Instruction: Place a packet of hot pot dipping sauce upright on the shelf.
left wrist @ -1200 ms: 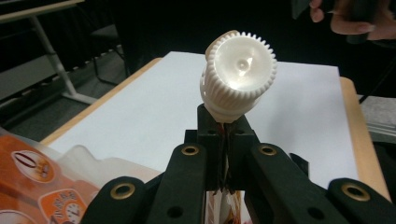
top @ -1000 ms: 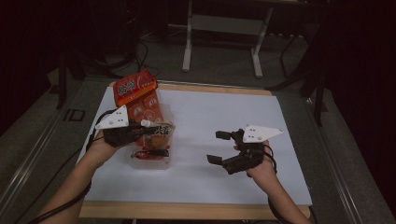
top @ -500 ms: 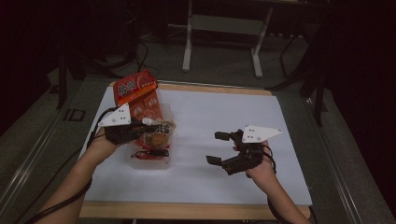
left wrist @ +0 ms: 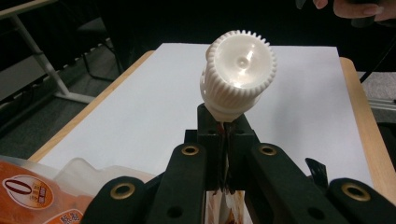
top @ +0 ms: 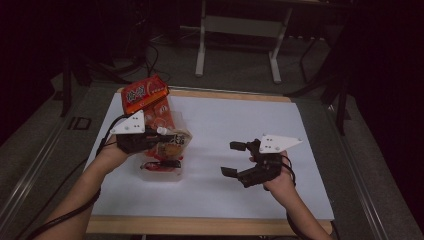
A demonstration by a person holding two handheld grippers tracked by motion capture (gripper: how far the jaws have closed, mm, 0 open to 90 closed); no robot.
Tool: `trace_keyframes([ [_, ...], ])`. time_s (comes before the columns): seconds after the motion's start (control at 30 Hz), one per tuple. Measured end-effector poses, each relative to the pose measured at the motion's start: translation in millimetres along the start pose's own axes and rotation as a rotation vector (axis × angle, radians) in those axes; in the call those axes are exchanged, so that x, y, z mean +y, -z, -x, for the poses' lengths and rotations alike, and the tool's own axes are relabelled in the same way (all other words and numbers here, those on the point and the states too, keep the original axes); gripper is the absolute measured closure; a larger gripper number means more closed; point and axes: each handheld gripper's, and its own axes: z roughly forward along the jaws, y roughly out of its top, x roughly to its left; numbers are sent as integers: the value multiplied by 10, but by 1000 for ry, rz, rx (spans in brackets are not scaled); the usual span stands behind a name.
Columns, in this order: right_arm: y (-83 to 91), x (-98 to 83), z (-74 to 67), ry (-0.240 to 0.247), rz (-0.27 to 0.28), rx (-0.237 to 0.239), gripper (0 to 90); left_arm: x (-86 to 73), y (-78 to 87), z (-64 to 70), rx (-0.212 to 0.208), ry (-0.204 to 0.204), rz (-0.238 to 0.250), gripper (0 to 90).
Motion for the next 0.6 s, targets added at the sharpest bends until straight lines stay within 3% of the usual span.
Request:
trace_keyframes([
  [0.23, 10, -2, 7, -4, 2, 0, 144, 37, 79, -40, 12, -21, -27, 882],
  [0.37, 13, -1, 11, -6, 4, 1, 146, 56, 100, -53, 3, -36, -53, 882],
  [0.47, 9, -5, 19, -5, 2, 0, 146, 57, 63, -42, -26, -32, -58, 882],
  [0.53, 3, -8, 19, -9, 2, 2, 146, 68, 32, -17, -19, -61, -55, 882],
  [0.6, 1, -7, 13, -8, 0, 3, 146, 79, 2, -8, -37, -59, -55, 882],
])
